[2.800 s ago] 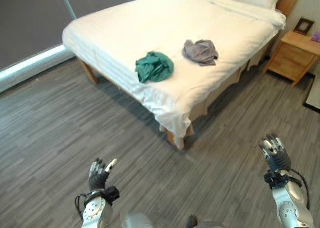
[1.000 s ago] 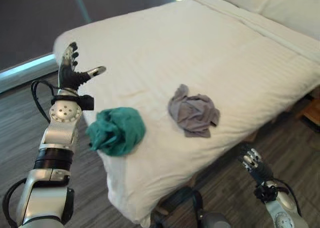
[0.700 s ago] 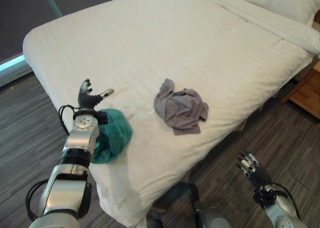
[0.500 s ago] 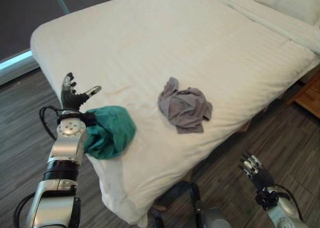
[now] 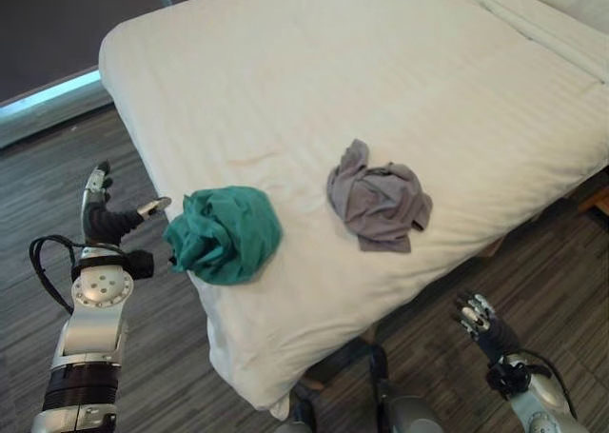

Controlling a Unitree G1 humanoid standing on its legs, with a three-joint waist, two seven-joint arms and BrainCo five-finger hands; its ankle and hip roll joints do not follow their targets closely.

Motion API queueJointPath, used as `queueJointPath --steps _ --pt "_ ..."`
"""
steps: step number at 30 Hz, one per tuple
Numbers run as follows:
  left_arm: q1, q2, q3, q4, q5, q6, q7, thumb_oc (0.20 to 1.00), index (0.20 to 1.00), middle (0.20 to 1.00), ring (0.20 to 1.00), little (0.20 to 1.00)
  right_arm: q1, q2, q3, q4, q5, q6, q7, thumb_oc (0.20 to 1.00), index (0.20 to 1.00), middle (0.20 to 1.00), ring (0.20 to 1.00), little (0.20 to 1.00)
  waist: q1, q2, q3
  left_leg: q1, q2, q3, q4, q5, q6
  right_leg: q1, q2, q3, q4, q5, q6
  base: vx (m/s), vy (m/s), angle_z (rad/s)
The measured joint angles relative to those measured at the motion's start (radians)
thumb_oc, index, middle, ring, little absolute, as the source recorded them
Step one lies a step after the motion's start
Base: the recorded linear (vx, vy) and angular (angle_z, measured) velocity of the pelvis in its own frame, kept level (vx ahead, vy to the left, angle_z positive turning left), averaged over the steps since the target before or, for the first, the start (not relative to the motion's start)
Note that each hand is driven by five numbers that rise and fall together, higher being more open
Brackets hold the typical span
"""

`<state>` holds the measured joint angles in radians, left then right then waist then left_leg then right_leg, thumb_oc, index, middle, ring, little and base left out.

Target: Pick up bed clothes into laundry basket.

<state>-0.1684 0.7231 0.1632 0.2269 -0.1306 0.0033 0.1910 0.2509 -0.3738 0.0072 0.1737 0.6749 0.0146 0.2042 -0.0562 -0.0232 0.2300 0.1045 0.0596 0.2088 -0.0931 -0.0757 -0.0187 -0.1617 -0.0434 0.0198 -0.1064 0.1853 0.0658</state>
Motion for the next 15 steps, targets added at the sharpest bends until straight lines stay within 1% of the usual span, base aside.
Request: queueJointPath --steps 2,3,4,5,6,7,9,11,12,13,14,15 --pt "-0.039 0.004 -0.053 0.052 0.0 0.001 -0.018 1.0 1.0 1.0 1.0 1.0 -0.008 0.0 0.005 0.0 0.001 -0.001 0.0 1.0 1.0 1.0 1.0 1.0 -0.003 -0.008 0.008 -0.026 -0.004 0.001 0.0 0.005 -0.001 -0.025 -0.003 0.004 0.0 0.007 0.006 -0.23 -0.009 -0.01" --pt "-0.103 0.021 -0.104 0.114 -0.005 -0.003 -0.034 1.0 1.0 1.0 1.0 1.0 -0.019 0.0 0.017 0.0 0.002 -0.001 0.0 1.0 1.0 1.0 1.0 1.0 -0.006 -0.024 0.023 -0.055 -0.01 0.001 0.0 0.014 -0.005 -0.057 -0.006 0.006 0.0 0.019 0.011 -0.18 -0.005 0.04" --pt "-0.166 0.044 -0.172 0.201 -0.002 -0.012 -0.045 1.0 1.0 1.0 1.0 1.0 -0.031 -0.009 0.043 -0.001 0.002 -0.004 0.0 1.0 1.0 1.0 1.0 1.0 -0.013 -0.035 0.031 -0.08 -0.016 0.002 0.001 0.021 -0.008 -0.081 -0.005 0.011 0.001 0.032 0.011 -0.16 -0.005 0.06" --pt "-0.259 0.071 -0.266 0.325 -0.001 0.004 -0.057 1.0 1.0 1.0 1.0 1.0 -0.055 -0.018 0.08 0.0 0.002 -0.001 0.003 1.0 1.0 1.0 1.0 1.0 -0.018 -0.045 0.047 -0.097 -0.018 0.001 0.001 0.03 -0.007 -0.099 -0.009 0.013 0.004 0.04 0.011 -0.09 -0.008 -0.07" --pt "-0.303 0.074 -0.297 0.38 -0.001 0.017 -0.063 1.0 1.0 1.0 1.0 1.0 -0.076 -0.008 0.09 0.0 0.002 0.001 0.009 1.0 1.0 1.0 1.0 1.0 -0.026 -0.059 0.067 -0.097 -0.019 0.004 0.001 0.031 -0.007 -0.103 -0.011 0.015 0.005 0.043 0.01 -0.15 -0.005 -0.17" --pt "-0.4 0.052 -0.365 0.491 0.026 0.017 -0.059 1.0 1.0 1.0 1.0 1.0 -0.07 -0.002 0.095 -0.001 0.004 -0.008 0.011 1.0 1.0 1.0 1.0 1.0 -0.046 -0.072 0.086 -0.108 -0.018 0.021 0.001 0.03 -0.008 -0.116 -0.005 0.022 0.003 0.05 0.005 -0.12 0.006 -0.18" --pt "-0.559 0.046 -0.439 0.659 0.076 0.021 -0.039 1.0 1.0 1.0 1.0 1.0 -0.073 -0.005 0.119 0.005 0.005 -0.01 0.009 1.0 1.0 1.0 1.0 1.0 -0.049 -0.076 0.102 -0.131 -0.02 0.021 0.002 0.035 -0.009 -0.141 -0.011 0.022 0.004 0.05 0.012 -0.04 0.006 -0.04" --pt "-0.68 0.043 -0.479 0.792 0.179 0.041 -0.04 1.0 1.0 1.0 1.0 1.0 -0.075 0.0 0.14 0.005 0.012 -0.007 0.004 1.0 1.0 1.0 1.0 1.0 -0.058 -0.07 0.112 -0.136 -0.02 0.026 0.001 0.034 -0.01 -0.15 -0.008 0.029 0.003 0.048 0.013 0.0 0.009 -0.1" --pt "-0.692 0.043 -0.471 0.795 0.221 0.068 -0.042 1.0 1.0 1.0 1.0 1.0 -0.075 0.0 0.147 0.001 0.013 -0.009 0.003 1.0 1.0 1.0 1.0 1.0 -0.067 -0.065 0.11 -0.135 -0.018 0.027 0.001 0.03 -0.016 -0.15 -0.005 0.032 0.002 0.048 0.012 0.0 0.023 -0.09" --pt "-0.702 0.043 -0.472 0.809 0.263 0.08 -0.043 0.322 0.322 0.322 0.322 0.322 -0.075 0.0 0.157 -0.001 0.013 -0.01 0.003 1.0 1.0 1.0 1.0 1.0 -0.074 -0.064 0.11 -0.136 -0.017 0.027 0.001 0.029 -0.017 -0.15 -0.004 0.032 0.002 0.048 0.012 0.0 0.028 -0.07" --pt "-0.693 0.042 -0.469 0.802 0.3 0.086 -0.043 0.2 0.2 0.2 0.2 0.2 -0.069 -0.001 0.159 0.0 0.013 -0.01 0.002 1.0 1.0 1.0 1.0 1.0 -0.073 -0.064 0.11 -0.136 -0.018 0.029 0.001 0.029 -0.018 -0.151 -0.001 0.036 0.003 0.048 0.012 0.01 0.031 -0.03" --pt "-0.687 0.041 -0.463 0.796 0.309 0.086 -0.045 0.2 0.2 0.2 0.2 0.2 -0.069 -0.001 0.159 0.0 0.013 -0.011 0.002 1.0 1.0 1.0 1.0 1.0 -0.072 -0.064 0.11 -0.134 -0.016 0.029 0.001 0.029 -0.018 -0.15 0.0 0.038 0.003 0.048 0.012 0.0 0.0 0.0"
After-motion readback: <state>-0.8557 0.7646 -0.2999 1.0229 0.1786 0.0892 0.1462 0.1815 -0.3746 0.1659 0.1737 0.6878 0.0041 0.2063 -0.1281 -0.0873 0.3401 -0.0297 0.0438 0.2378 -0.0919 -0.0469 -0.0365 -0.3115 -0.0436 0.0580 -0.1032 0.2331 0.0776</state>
